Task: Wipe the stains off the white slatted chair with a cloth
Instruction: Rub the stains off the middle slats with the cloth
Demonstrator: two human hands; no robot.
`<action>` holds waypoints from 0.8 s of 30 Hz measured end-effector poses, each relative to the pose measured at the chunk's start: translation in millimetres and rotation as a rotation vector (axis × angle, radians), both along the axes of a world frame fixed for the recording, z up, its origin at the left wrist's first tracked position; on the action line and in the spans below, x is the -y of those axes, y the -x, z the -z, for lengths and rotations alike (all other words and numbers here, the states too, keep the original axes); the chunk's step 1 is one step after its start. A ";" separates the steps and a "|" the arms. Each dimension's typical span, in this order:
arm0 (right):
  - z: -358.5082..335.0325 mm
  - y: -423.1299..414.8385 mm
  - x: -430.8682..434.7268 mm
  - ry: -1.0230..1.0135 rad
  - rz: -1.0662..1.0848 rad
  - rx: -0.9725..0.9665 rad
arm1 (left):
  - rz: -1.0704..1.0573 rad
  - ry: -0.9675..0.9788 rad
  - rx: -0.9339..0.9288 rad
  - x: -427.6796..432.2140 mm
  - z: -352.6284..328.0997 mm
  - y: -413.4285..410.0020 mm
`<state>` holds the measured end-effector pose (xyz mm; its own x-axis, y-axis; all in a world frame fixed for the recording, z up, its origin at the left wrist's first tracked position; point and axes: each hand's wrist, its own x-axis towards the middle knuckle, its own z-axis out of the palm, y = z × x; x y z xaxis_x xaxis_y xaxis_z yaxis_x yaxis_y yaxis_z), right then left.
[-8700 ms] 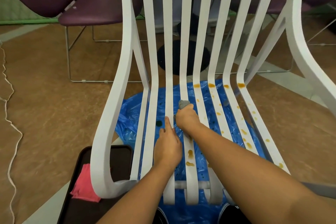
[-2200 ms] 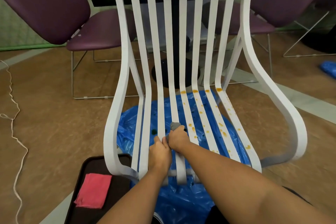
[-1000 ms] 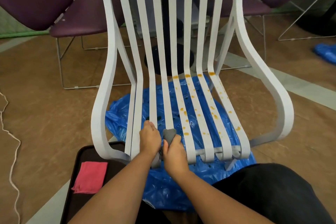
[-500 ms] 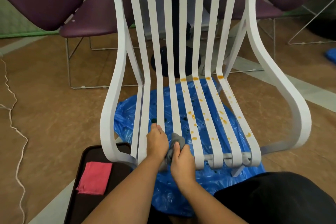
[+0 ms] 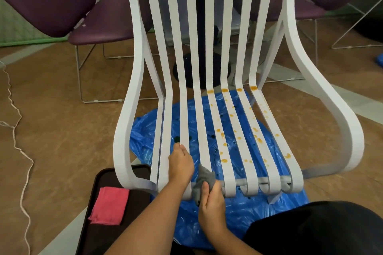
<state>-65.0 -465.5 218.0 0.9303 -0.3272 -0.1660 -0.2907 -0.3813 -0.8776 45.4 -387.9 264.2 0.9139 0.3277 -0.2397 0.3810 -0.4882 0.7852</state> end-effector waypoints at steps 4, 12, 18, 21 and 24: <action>-12.9 -22.4 -5.1 0.059 0.054 -0.058 | -0.004 0.004 -0.001 0.0 3.9 -2.5; -12.4 -20.1 -2.2 0.014 0.047 0.001 | -0.002 0.008 -0.009 0.8 3.7 -2.7; 14.6 6.3 6.0 -0.033 -0.070 0.024 | -0.005 0.015 -0.007 0.7 1.6 -2.7; -3.4 -6.3 -4.7 0.015 0.025 -0.020 | -0.008 0.013 0.001 0.0 1.4 -3.3; -20.2 -32.0 -5.6 0.093 0.050 -0.077 | -0.004 0.007 0.005 -0.3 3.2 -4.5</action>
<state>-33.0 -459.9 238.2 0.8981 -0.3899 -0.2035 -0.3767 -0.4430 -0.8135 49.9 -387.6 261.0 0.9137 0.3299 -0.2375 0.3792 -0.4810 0.7905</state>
